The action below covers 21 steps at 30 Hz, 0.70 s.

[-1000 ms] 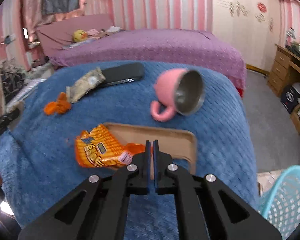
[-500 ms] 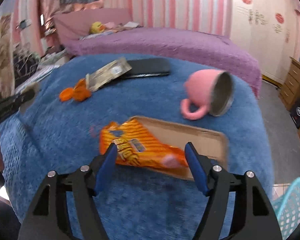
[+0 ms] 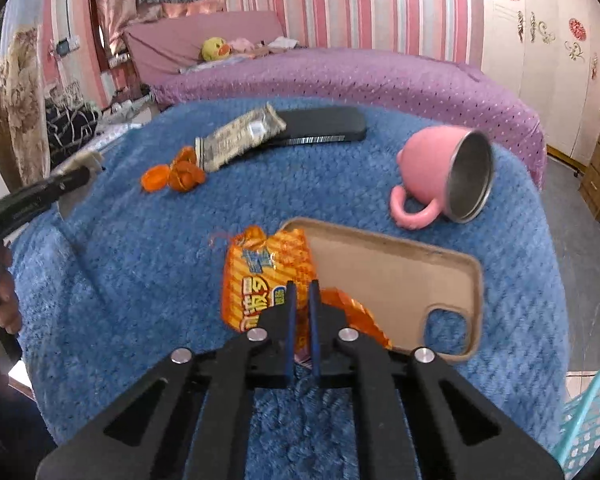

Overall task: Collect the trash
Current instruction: 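Carry the cloth over the basket and open the left gripper while right carries snack bag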

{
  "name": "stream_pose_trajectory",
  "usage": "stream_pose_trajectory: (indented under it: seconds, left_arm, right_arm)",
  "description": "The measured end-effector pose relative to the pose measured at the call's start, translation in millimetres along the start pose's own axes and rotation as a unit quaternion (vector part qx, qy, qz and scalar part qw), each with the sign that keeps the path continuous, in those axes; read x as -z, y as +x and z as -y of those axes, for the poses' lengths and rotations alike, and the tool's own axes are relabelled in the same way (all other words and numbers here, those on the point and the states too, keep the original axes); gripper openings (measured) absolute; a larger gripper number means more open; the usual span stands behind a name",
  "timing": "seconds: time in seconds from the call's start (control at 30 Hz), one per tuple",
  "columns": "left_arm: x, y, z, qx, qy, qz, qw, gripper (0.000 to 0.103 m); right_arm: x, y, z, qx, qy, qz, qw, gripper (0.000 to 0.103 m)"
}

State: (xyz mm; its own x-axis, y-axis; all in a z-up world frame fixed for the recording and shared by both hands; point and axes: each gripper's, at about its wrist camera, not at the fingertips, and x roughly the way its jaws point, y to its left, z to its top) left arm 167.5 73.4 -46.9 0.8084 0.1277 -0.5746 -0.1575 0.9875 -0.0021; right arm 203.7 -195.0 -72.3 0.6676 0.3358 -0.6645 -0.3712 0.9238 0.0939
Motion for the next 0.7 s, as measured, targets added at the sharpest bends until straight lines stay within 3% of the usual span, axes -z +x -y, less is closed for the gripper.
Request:
stream_pose_trajectory:
  seconds: [0.37,0.7]
  left_arm:
    - [-7.8,-33.3,62.9,0.048,0.02,0.019,0.9985,0.022]
    - [3.9,-67.5,179.2,0.131,0.075,0.03,0.988,0.022]
  right_arm:
    - [4.0,-77.8,53.2,0.034,0.035,0.068,0.997,0.003]
    - [36.2,-154.0,137.9,0.102,0.087,0.102,0.986,0.003]
